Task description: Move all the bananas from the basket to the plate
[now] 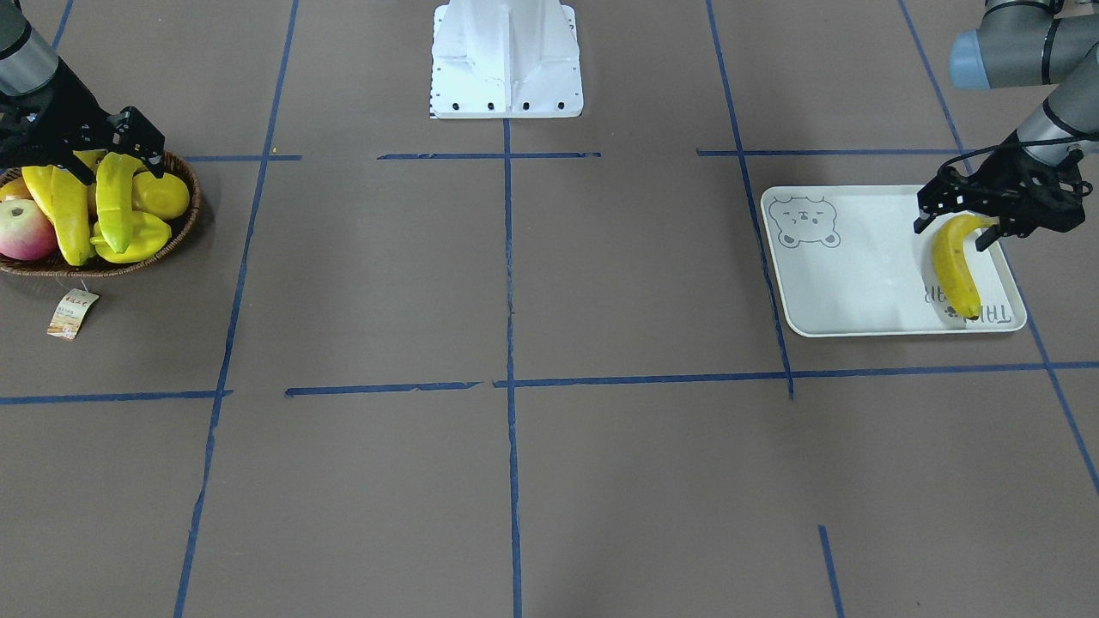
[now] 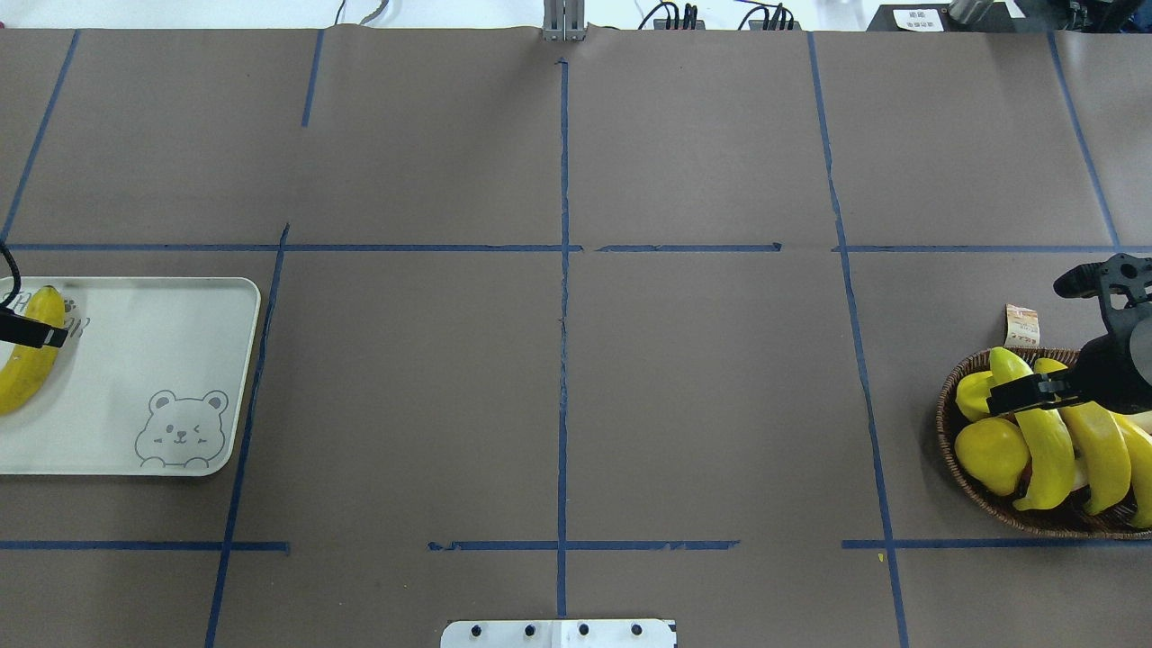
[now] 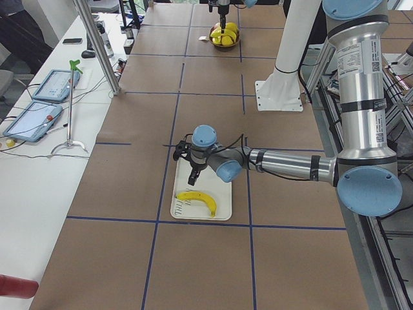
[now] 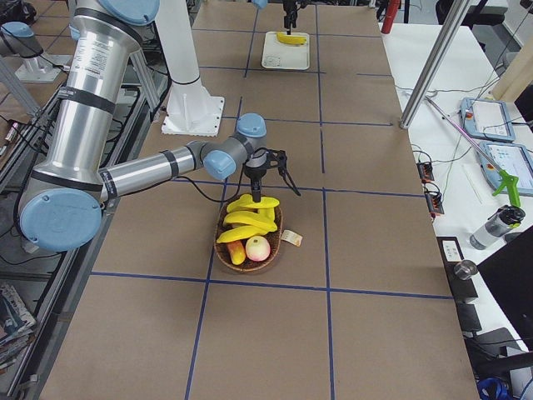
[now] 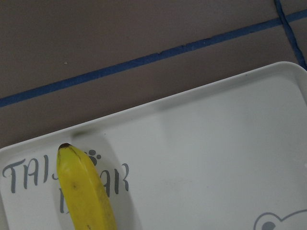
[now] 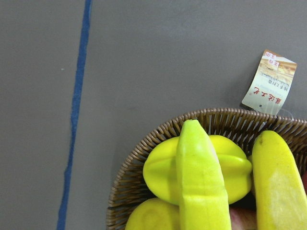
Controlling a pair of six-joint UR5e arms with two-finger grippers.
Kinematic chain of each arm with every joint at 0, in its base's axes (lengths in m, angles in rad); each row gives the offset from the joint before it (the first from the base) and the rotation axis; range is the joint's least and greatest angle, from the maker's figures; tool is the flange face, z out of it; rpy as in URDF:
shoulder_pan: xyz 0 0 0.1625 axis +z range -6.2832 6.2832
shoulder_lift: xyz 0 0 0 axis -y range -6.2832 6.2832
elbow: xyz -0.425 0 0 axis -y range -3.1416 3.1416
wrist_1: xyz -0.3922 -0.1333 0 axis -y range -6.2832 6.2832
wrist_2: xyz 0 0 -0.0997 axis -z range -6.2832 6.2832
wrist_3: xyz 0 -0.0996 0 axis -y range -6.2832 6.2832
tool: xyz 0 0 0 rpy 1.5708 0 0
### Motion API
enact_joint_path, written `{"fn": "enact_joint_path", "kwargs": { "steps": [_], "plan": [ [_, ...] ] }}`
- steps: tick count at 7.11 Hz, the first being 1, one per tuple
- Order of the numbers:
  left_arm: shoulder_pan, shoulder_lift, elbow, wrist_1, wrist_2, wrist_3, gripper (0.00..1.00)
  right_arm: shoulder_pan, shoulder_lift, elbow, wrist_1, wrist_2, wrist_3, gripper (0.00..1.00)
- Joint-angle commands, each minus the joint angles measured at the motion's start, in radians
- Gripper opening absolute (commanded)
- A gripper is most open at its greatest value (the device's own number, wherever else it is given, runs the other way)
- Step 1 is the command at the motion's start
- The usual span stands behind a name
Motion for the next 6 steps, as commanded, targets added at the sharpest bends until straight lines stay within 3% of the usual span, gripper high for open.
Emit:
{"fn": "enact_joint_path", "kwargs": {
  "steps": [1,4,6],
  "plan": [
    [0.001,0.000,0.000,-0.001,0.001,0.001,1.00,-0.002,0.016,-0.046,0.002,-0.007,-0.037,0.94],
    [0.001,0.000,0.000,-0.001,-0.001,-0.001,1.00,-0.005,0.019,-0.061,-0.004,-0.007,-0.038,0.68],
    [0.000,0.000,0.000,-0.003,-0.001,0.001,1.00,-0.005,0.023,-0.074,-0.006,-0.007,-0.038,0.62]
  ]
}}
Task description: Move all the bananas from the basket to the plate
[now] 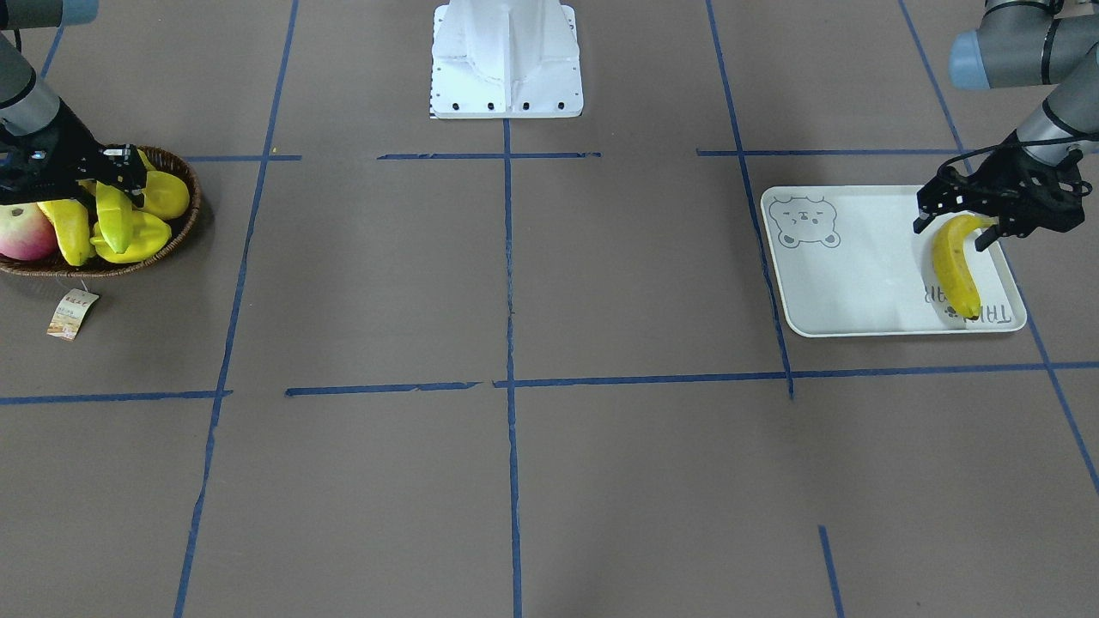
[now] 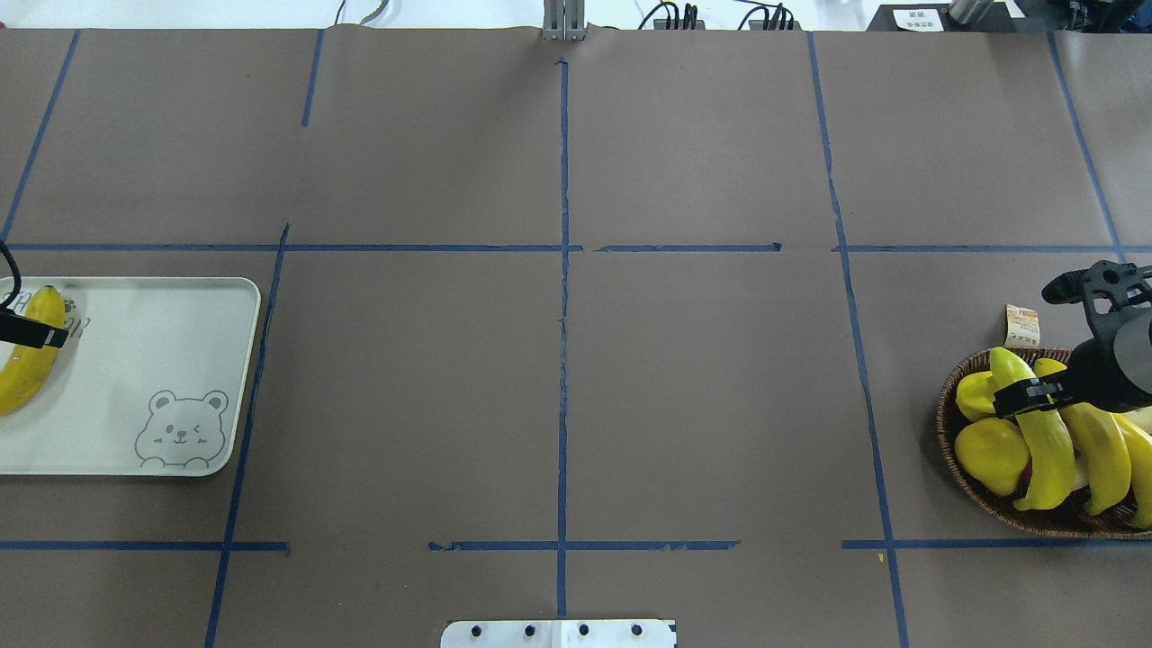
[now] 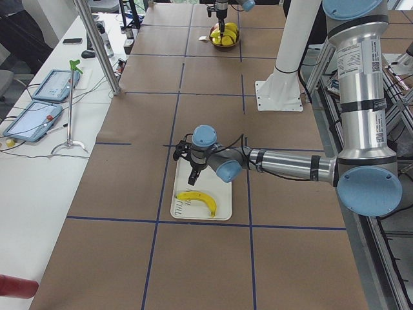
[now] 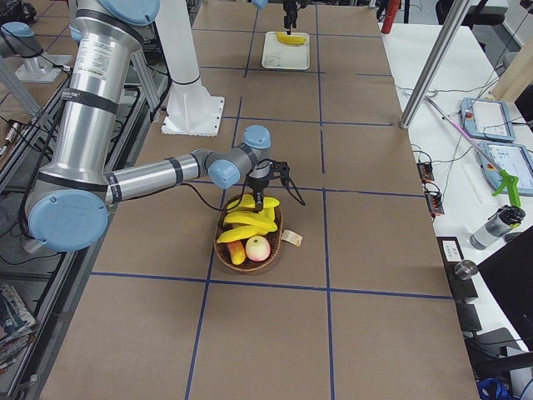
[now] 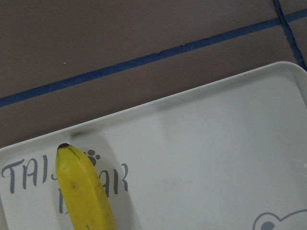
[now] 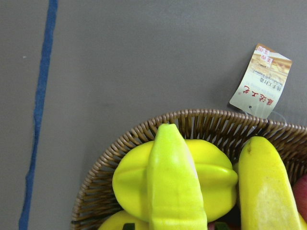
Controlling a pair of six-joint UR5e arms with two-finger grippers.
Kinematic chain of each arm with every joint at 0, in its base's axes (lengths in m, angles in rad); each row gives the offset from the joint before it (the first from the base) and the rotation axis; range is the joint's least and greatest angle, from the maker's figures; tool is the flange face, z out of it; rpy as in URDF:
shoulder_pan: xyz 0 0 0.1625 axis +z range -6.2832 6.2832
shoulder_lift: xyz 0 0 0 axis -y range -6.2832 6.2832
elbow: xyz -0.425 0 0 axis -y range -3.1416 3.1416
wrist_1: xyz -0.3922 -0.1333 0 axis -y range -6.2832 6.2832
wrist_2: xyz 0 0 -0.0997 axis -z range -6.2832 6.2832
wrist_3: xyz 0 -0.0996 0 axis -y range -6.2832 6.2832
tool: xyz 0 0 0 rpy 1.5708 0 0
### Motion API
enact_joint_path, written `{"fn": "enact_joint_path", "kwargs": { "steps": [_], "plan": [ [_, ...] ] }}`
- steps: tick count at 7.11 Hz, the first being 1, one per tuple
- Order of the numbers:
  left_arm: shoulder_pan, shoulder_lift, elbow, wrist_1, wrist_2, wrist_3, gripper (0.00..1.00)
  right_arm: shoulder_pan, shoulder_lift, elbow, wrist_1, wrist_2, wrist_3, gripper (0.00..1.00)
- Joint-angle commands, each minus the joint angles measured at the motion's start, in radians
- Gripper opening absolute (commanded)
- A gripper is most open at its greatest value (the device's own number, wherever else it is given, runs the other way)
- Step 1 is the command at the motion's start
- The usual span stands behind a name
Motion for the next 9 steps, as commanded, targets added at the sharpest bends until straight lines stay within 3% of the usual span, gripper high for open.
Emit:
{"fn": "enact_joint_path", "kwargs": {
  "steps": [1,7,8,9],
  "plan": [
    [-0.001,0.000,-0.002,-0.001,-0.001,-0.001,1.00,0.000,0.002,-0.007,-0.001,0.000,0.000,0.61],
    [-0.001,0.002,0.000,-0.003,-0.001,-0.001,1.00,-0.003,0.006,-0.013,-0.003,0.000,0.000,0.53],
    [-0.001,0.002,0.000,-0.003,-0.001,0.000,1.00,-0.003,0.007,-0.015,-0.003,0.000,0.000,0.43],
    [-0.001,0.000,0.003,-0.003,-0.001,0.000,1.00,-0.002,0.007,-0.015,-0.003,0.000,0.000,0.21]
  ]
}}
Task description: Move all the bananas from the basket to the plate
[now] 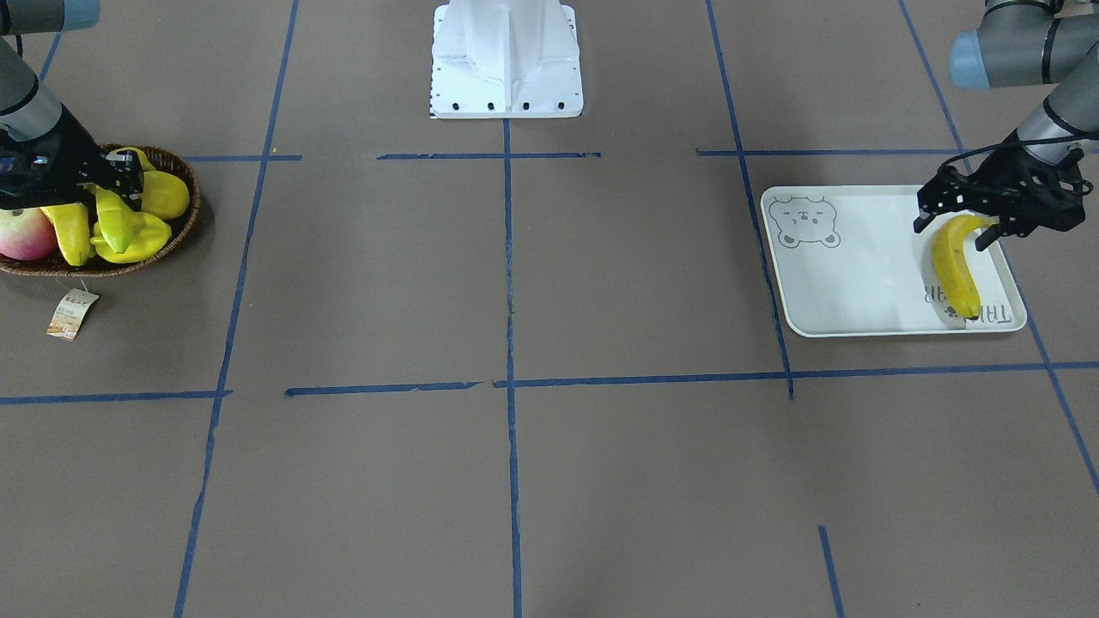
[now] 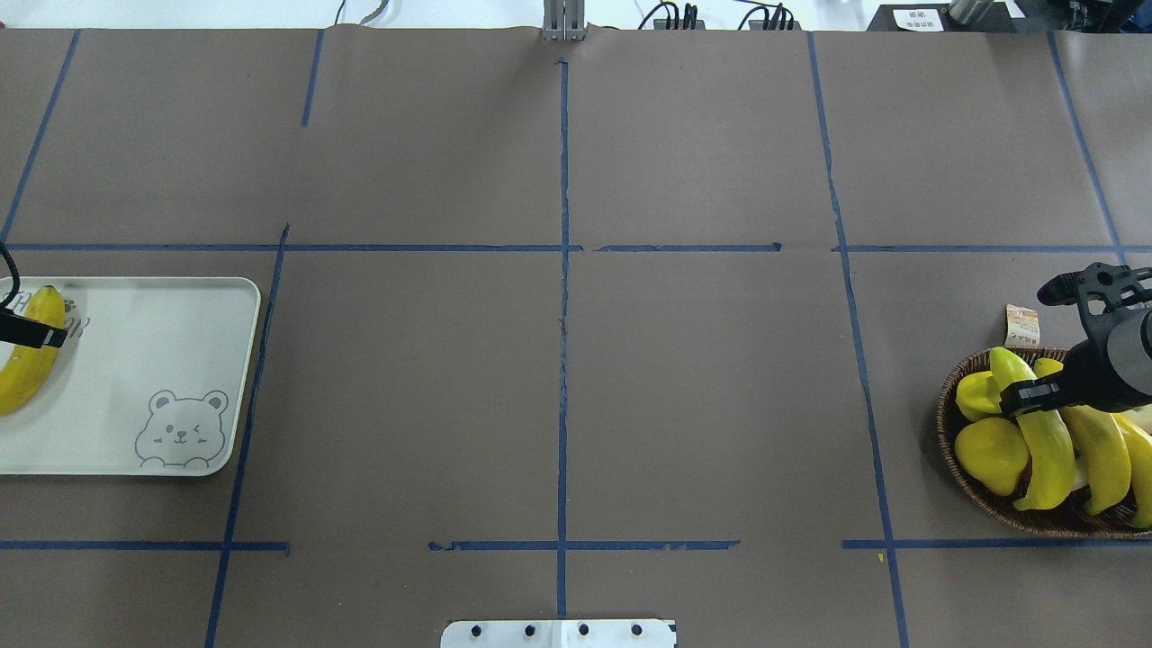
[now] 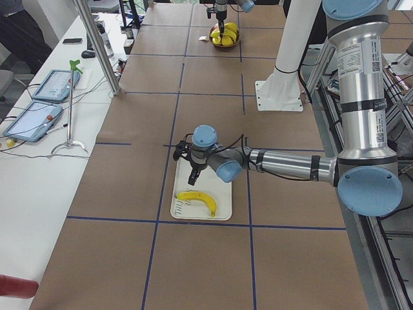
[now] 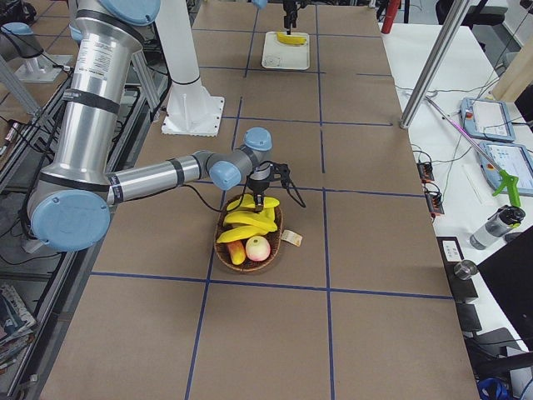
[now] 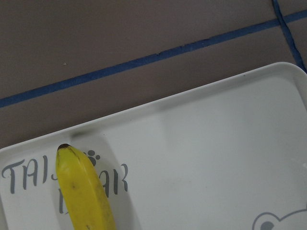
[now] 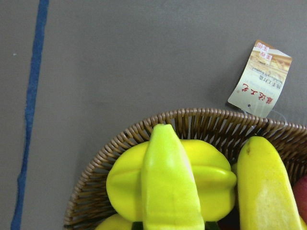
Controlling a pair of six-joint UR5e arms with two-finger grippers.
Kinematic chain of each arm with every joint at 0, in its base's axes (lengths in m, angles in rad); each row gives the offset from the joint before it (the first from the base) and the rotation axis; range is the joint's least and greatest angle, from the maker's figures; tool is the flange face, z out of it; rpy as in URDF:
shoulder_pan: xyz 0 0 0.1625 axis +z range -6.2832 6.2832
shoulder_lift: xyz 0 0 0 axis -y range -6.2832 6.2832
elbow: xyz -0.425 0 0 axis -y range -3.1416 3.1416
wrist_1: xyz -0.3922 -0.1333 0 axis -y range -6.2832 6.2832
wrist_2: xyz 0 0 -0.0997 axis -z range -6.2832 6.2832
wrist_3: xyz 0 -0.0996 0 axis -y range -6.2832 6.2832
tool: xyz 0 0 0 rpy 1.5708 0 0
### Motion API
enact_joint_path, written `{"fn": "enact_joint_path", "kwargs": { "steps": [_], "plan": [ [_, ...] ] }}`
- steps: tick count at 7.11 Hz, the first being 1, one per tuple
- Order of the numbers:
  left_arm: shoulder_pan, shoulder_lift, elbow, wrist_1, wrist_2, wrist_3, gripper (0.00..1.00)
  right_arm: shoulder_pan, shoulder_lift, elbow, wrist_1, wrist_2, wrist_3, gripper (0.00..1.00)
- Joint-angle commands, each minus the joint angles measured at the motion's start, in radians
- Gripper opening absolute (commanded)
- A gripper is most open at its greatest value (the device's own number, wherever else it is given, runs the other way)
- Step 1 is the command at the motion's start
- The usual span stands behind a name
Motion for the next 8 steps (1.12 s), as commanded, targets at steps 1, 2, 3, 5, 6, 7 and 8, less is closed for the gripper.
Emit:
{"fn": "enact_joint_path", "kwargs": {
  "steps": [1,2,3,5,6,7,8],
  "plan": [
    [0.000,-0.001,0.001,0.000,0.000,-0.001,1.00,0.001,0.001,0.001,0.000,0.000,0.000,0.10],
    [0.002,-0.001,-0.001,0.000,0.000,-0.001,1.00,0.004,0.001,0.011,0.000,0.011,0.000,0.05],
    [0.002,-0.001,-0.001,0.000,0.000,-0.001,1.00,0.019,-0.001,0.039,0.000,0.021,0.000,0.04],
    [0.002,-0.001,-0.001,0.000,0.000,-0.001,1.00,0.150,-0.004,0.096,0.001,0.206,0.008,0.02],
    [0.002,-0.001,-0.002,0.000,0.000,-0.004,1.00,0.185,-0.003,0.104,0.012,0.288,0.023,0.03],
    [0.005,-0.016,-0.002,-0.003,0.000,-0.047,1.00,0.184,0.010,0.101,0.038,0.288,0.116,0.03],
    [0.009,-0.044,-0.002,-0.003,0.000,-0.100,1.00,0.183,0.049,0.038,0.178,0.287,0.255,0.03]
  ]
}}
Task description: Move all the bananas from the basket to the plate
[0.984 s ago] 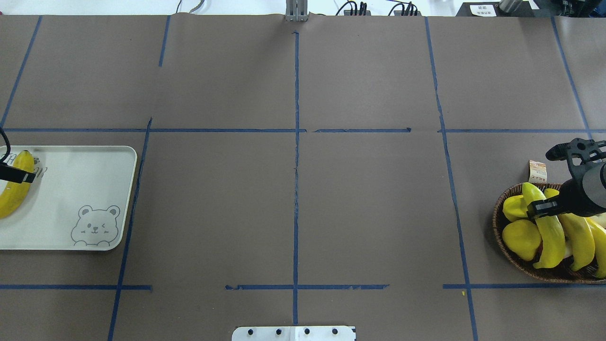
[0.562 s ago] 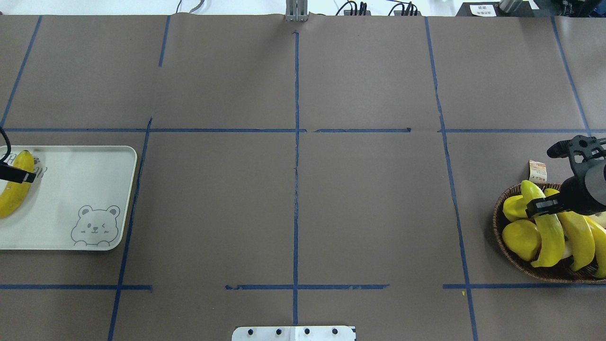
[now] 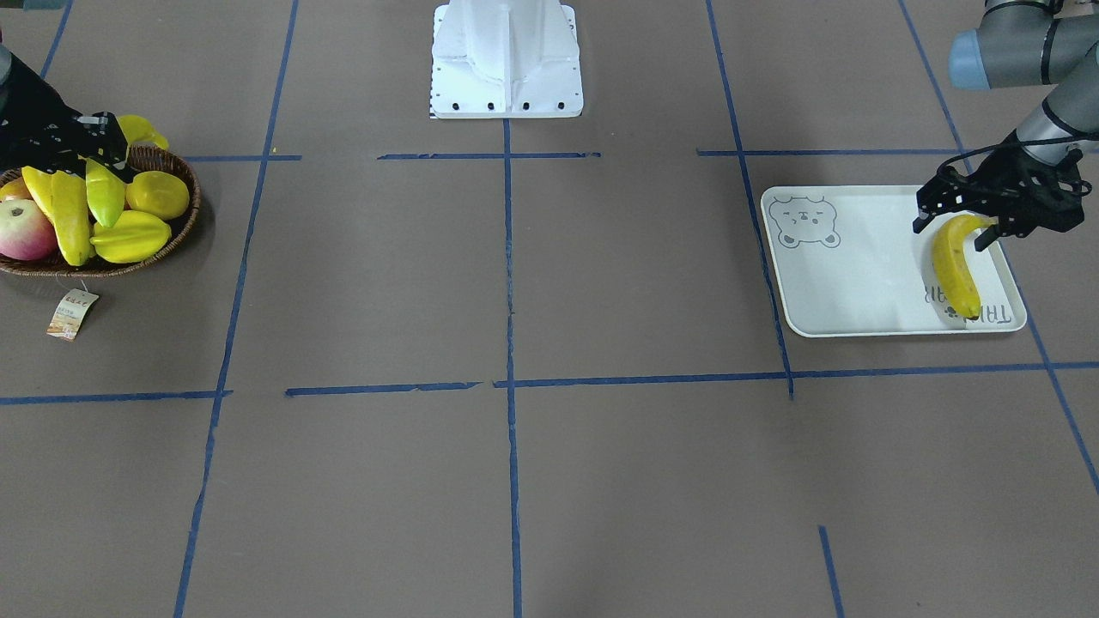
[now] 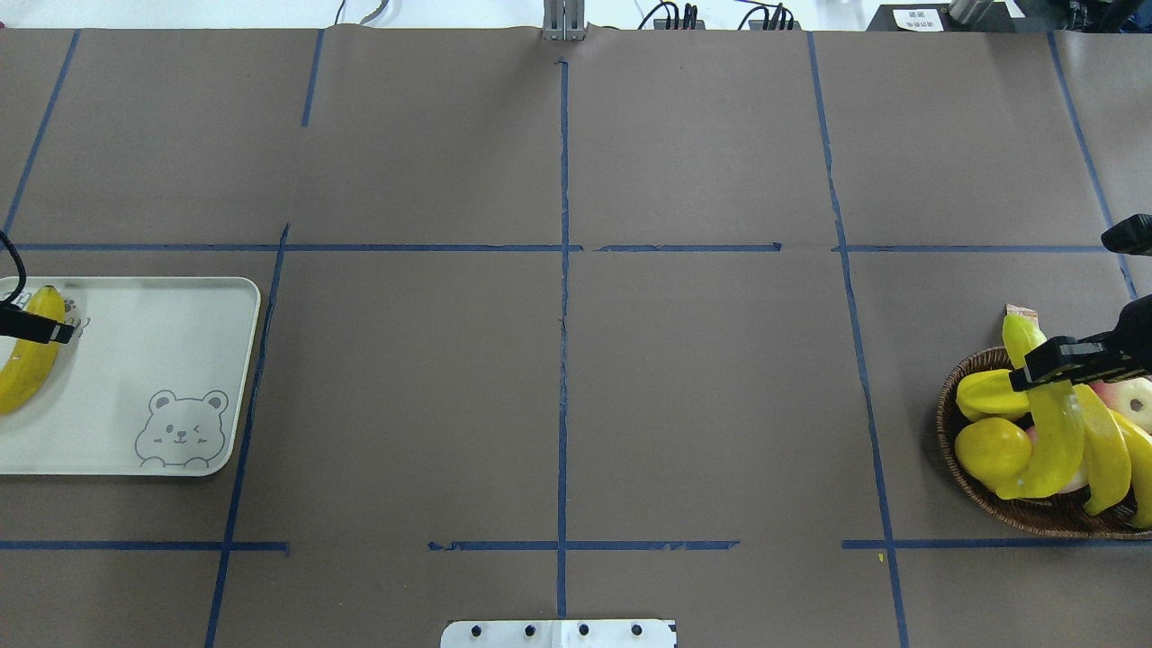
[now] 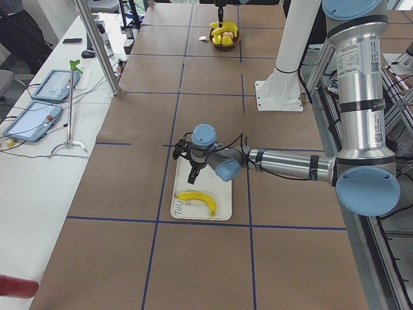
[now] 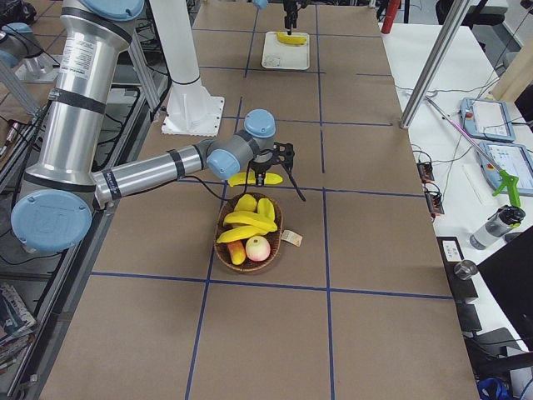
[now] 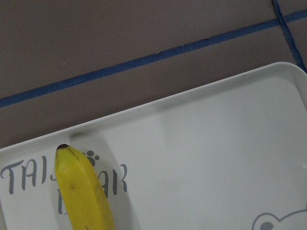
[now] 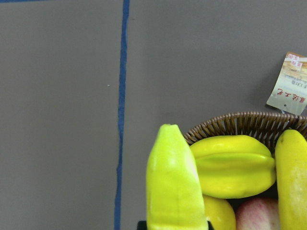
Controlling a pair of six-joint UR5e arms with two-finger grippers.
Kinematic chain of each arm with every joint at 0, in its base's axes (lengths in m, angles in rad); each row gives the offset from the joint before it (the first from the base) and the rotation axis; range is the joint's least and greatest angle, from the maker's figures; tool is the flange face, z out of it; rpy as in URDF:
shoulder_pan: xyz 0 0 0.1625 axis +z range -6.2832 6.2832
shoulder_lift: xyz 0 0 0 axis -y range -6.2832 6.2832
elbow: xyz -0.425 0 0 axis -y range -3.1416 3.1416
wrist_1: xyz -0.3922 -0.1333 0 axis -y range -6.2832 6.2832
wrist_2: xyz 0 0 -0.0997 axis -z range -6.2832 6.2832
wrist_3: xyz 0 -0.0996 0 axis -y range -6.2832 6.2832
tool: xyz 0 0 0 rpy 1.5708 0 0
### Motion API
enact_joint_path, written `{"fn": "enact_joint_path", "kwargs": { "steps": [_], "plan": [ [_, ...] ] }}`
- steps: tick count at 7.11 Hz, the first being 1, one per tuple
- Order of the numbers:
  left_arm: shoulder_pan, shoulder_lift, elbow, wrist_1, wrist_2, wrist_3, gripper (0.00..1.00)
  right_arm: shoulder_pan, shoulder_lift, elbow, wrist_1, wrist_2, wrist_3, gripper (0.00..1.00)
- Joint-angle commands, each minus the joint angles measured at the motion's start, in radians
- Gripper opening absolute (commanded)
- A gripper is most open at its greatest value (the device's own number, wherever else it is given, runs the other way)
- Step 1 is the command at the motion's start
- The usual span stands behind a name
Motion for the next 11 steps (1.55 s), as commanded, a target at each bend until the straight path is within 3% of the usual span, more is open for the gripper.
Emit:
{"fn": "enact_joint_path", "kwargs": {
  "steps": [1,2,3,5,7,10,11],
  "plan": [
    [0.036,-0.057,-0.002,-0.006,0.000,-0.112,1.00,0.002,0.059,-0.149,0.345,0.013,0.296,0.03],
    [0.069,-0.093,-0.005,-0.012,-0.002,-0.176,1.00,-0.020,0.091,-0.248,0.557,0.007,0.437,0.03],
    [0.099,-0.126,-0.029,-0.012,-0.002,-0.253,1.00,-0.067,0.155,-0.319,0.695,-0.051,0.593,0.03],
    [0.197,-0.232,-0.107,-0.012,-0.002,-0.444,1.00,-0.240,0.269,-0.328,0.722,-0.289,0.786,0.03],
    [0.428,-0.500,-0.086,-0.009,0.002,-0.546,1.00,-0.365,0.390,-0.332,0.717,-0.442,0.891,0.03],
    [0.501,-0.607,-0.086,-0.041,0.006,-0.585,1.00,-0.435,0.521,-0.386,0.704,-0.462,0.894,0.05],
    [0.511,-0.622,-0.080,-0.074,0.006,-0.574,1.00,-0.445,0.573,-0.383,0.638,-0.461,0.894,0.05]
  ]
}}
